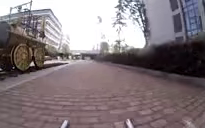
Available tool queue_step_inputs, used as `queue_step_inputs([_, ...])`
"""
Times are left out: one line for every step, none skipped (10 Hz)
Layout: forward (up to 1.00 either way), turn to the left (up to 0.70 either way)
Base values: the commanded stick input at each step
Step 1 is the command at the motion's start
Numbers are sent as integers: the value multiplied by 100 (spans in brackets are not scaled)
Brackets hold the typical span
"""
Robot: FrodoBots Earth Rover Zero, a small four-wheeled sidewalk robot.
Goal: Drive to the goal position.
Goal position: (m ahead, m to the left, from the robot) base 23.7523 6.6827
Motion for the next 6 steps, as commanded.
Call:
queue_step_inputs([59, -11])
queue_step_inputs([45, -5])
queue_step_inputs([45, 0])
queue_step_inputs([45, 0])
queue_step_inputs([45, 0])
queue_step_inputs([45, 0])
